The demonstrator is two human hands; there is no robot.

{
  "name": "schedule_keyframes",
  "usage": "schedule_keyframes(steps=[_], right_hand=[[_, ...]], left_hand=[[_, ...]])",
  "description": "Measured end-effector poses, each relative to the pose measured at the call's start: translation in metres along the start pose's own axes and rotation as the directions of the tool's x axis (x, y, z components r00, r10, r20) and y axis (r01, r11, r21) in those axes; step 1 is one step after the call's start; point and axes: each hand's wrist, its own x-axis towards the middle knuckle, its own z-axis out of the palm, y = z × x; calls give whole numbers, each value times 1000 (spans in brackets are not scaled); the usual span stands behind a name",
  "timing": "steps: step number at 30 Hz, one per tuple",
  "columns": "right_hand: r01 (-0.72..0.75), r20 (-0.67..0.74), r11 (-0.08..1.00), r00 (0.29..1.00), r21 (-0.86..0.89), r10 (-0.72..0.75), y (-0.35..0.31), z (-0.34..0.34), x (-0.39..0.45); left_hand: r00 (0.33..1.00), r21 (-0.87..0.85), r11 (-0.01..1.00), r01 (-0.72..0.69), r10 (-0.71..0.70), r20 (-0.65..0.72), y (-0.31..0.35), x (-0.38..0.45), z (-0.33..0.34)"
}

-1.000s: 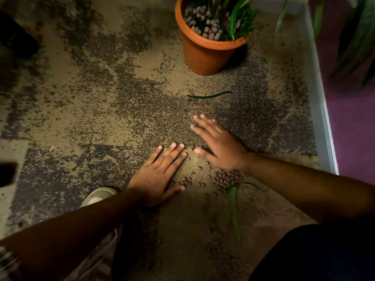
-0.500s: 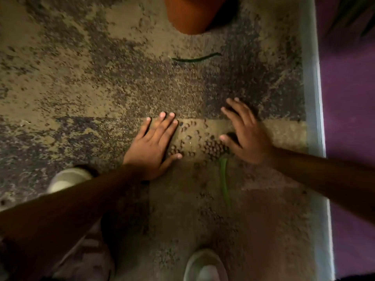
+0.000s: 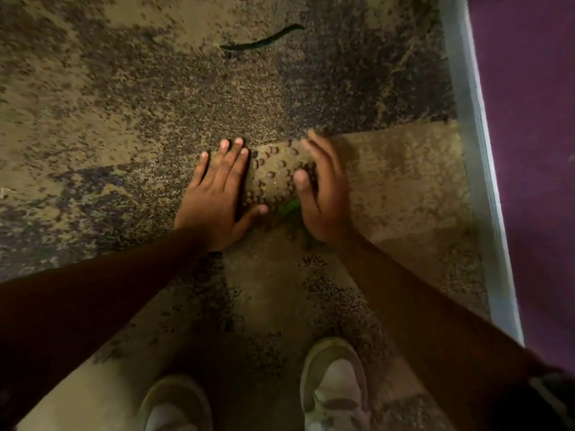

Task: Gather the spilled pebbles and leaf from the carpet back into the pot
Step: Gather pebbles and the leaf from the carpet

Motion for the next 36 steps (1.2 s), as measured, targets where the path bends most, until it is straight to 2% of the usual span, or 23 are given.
schedule_keyframes(steps=[2,4,5,7,10,14,16,18,20,22,24,26,28,30,31,34,36], right_hand=[[-133,-267,991,955,15,132,0,-5,-8],[-376,-452,924,838,-69,308,8,-9,-31],[-481,-473,870,795,-110,380,9,-8,-46],[-583,-406,781,784,-223,469,3,3,-74],[-495,-288,796,865,-349,412,-14,29,-77],[-389,-212,868,918,-309,336,-30,56,-42],[-277,-168,930,956,-242,241,-33,55,-29],[-112,-187,977,979,-181,78,-32,41,-15],[-96,-299,973,954,-210,29,-20,18,-6],[-273,-478,918,872,-288,109,2,-4,-15],[-480,-598,809,774,-339,208,27,-24,-43],[-647,-586,651,725,-397,363,44,-32,-73],[-713,-505,547,699,-438,507,46,-28,-85],[-669,-410,573,743,-474,529,32,-16,-79],[-616,-345,623,788,-483,510,22,-9,-75],[-381,-159,865,924,-326,347,-4,2,-71],[-280,-184,922,954,-268,236,-1,-12,-72]], left_hand=[[999,-78,997,3,-6,-37,1,3,1],[994,-167,985,53,-67,-82,8,8,0],[991,-191,978,80,-98,-90,12,10,0],[990,-191,977,94,-112,-88,18,11,0],[998,-162,986,33,-41,-47,20,9,4],[996,-329,942,-69,46,-80,18,6,3],[990,-398,907,-135,106,-95,12,3,0],[976,-327,920,-218,209,-62,5,-2,-2],[963,-167,949,-267,270,-1,1,-8,-3],[965,-42,966,-254,256,51,3,-11,-2],[976,6,978,-210,209,64,11,-10,0],[984,-32,984,-175,176,33,24,-8,3],[990,-82,987,-139,139,-8,40,-2,8],[993,-128,986,-106,99,-61,57,8,14],[993,-163,982,-94,80,-87,66,15,16],[990,-224,971,-86,59,-125,80,33,18],[988,-217,971,-100,72,-134,79,39,19]])
